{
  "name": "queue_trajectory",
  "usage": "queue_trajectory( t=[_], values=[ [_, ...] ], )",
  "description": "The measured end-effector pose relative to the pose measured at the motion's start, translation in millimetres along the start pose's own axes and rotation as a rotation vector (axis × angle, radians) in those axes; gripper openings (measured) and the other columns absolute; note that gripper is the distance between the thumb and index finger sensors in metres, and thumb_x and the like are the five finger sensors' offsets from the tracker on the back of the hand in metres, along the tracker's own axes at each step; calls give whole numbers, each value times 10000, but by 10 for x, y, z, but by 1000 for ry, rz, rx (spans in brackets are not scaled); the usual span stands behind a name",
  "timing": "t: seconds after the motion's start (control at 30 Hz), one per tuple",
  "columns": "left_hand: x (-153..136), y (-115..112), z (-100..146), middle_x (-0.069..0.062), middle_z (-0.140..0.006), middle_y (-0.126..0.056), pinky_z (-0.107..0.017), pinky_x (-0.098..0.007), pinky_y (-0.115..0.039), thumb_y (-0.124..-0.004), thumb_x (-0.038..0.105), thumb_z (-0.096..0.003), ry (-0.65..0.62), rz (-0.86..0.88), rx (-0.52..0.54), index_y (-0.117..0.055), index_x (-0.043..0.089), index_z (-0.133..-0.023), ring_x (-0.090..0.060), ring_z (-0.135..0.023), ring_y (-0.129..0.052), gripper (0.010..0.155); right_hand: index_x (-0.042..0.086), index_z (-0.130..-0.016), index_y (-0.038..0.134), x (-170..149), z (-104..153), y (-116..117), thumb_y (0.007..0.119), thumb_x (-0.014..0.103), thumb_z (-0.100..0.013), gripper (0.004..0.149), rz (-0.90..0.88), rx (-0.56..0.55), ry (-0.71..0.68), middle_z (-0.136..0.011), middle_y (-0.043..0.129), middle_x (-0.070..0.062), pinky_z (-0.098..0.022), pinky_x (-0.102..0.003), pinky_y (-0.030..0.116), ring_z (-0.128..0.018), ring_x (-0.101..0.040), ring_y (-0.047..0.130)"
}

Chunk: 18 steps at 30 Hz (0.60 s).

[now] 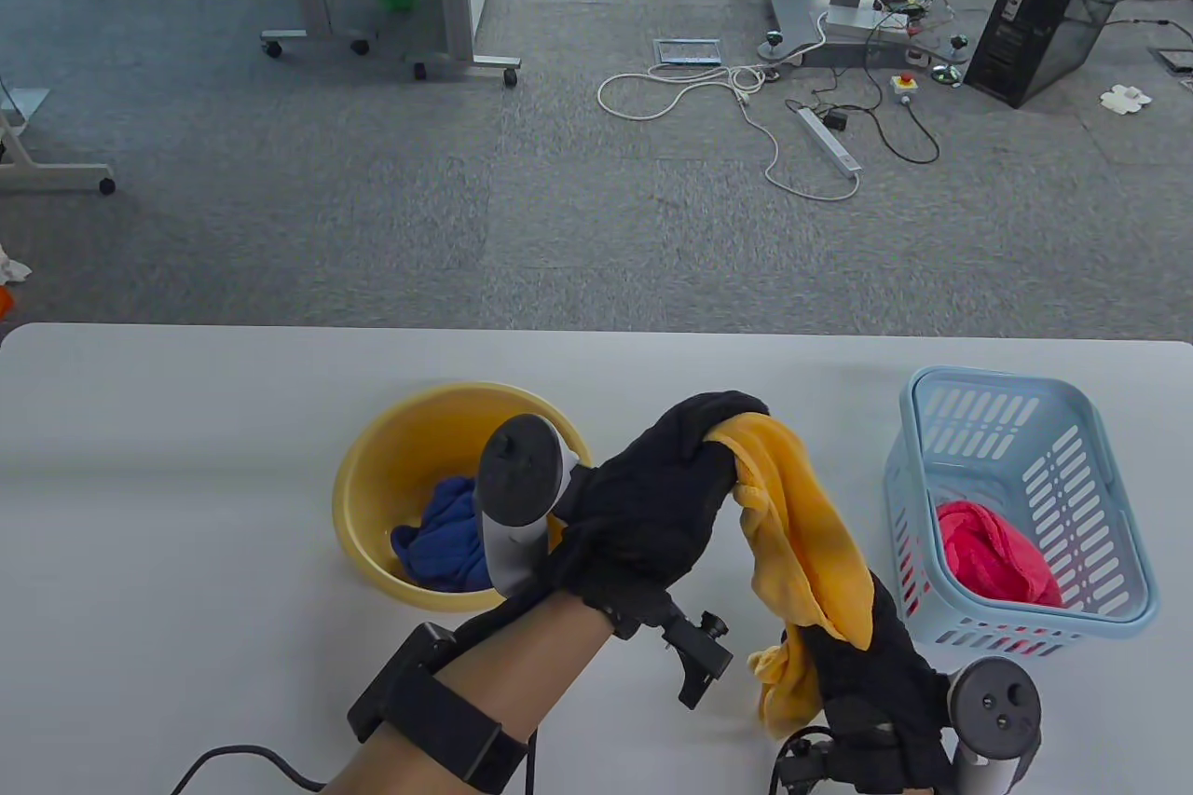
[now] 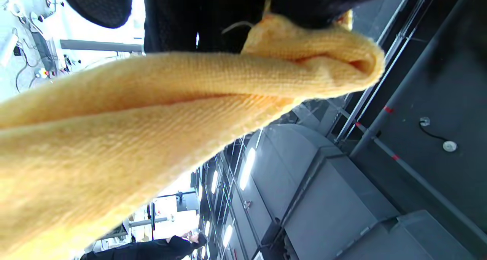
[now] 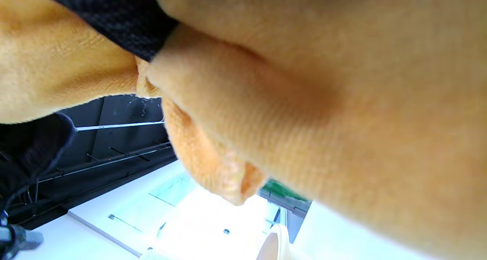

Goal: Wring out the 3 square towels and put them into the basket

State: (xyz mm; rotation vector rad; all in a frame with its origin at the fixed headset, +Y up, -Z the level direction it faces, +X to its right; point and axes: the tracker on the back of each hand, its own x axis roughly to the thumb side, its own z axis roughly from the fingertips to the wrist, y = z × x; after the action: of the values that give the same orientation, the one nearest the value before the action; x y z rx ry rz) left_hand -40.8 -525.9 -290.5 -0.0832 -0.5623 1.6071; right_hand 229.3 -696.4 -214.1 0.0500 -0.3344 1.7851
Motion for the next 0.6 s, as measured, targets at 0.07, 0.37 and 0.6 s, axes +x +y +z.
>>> queue_trajectory(
  t=[0.07, 0.37, 0.6],
  values=[
    [-75, 66, 16, -121, -926, -876, -643, -675, -618, -747, 370, -573, 12, 5, 22, -771, 196, -998, -406, -863, -877, 460, 123, -1037, 608, 13, 1, -23, 897, 343, -537, 619, 4, -14, -8, -760, 911, -127, -638, -549, 766, -466, -214, 992],
    [-610, 364, 204, -115, -935, -865, -651, -675, -607, -743, 370, -574, 91, -13, 126, -762, 195, -999, -402, -873, -868, 461, 152, -1023, 636, 57, 12, -106, 870, 365, -559, 562, -30, -54, -38, -769, 904, -111, -648, -546, 755, -487, -205, 985],
    [-1102, 542, 361, -112, -943, -859, -655, -678, -600, -744, 362, -575, 154, -59, 167, -755, 194, -1003, -399, -883, -862, 459, 170, -1036, 612, 101, 29, -125, 862, 349, -563, 564, -35, -89, -82, -830, 871, -117, -684, -585, 706, -557, -235, 978]
  ],
)
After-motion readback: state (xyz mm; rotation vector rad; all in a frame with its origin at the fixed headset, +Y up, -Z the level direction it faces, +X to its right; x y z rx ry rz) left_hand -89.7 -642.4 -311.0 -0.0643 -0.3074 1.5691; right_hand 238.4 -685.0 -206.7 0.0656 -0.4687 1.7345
